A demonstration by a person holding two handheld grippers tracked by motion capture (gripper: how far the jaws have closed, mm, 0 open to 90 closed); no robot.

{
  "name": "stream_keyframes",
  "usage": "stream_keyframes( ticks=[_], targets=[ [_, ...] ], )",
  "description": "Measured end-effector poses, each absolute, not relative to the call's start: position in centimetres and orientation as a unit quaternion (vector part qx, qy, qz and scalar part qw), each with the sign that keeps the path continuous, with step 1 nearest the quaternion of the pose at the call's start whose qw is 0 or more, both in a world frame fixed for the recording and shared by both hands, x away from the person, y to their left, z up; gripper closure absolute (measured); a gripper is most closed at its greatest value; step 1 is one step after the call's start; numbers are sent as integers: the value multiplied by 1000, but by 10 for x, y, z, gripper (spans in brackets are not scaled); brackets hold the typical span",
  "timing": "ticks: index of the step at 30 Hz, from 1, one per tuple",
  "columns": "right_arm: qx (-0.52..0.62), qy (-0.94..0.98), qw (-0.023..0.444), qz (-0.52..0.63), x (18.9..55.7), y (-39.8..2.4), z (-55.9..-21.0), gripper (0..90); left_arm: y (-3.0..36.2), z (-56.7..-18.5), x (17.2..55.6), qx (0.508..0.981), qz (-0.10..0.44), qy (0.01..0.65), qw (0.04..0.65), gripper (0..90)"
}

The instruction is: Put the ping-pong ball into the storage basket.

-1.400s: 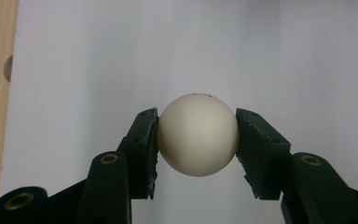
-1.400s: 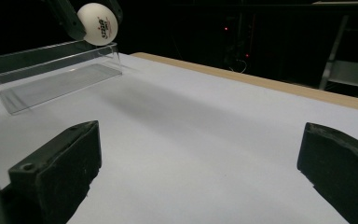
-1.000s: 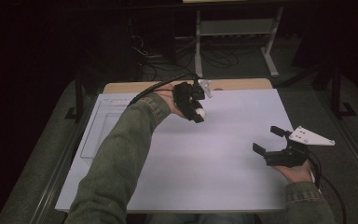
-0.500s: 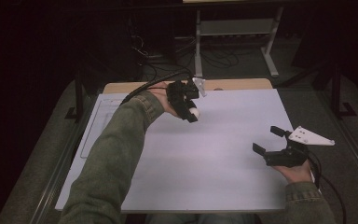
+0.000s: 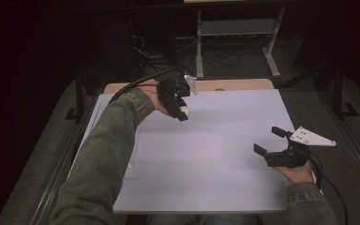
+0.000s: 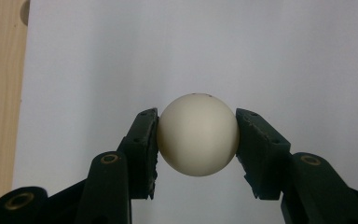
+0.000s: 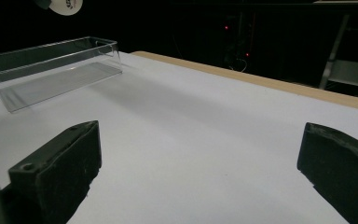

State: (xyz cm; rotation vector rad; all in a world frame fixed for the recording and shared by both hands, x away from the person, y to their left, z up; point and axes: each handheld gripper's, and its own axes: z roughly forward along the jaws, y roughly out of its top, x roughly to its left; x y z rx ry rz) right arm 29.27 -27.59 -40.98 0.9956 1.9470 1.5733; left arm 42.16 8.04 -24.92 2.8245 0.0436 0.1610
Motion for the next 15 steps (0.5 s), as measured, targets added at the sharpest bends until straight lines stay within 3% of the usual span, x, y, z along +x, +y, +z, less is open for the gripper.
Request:
stream_keyframes(
  ticks=[15],
  targets=[
    [361,705,222,569,293,-276,-410,0,99,-246,418,988,54,20,140,514]
  ],
)
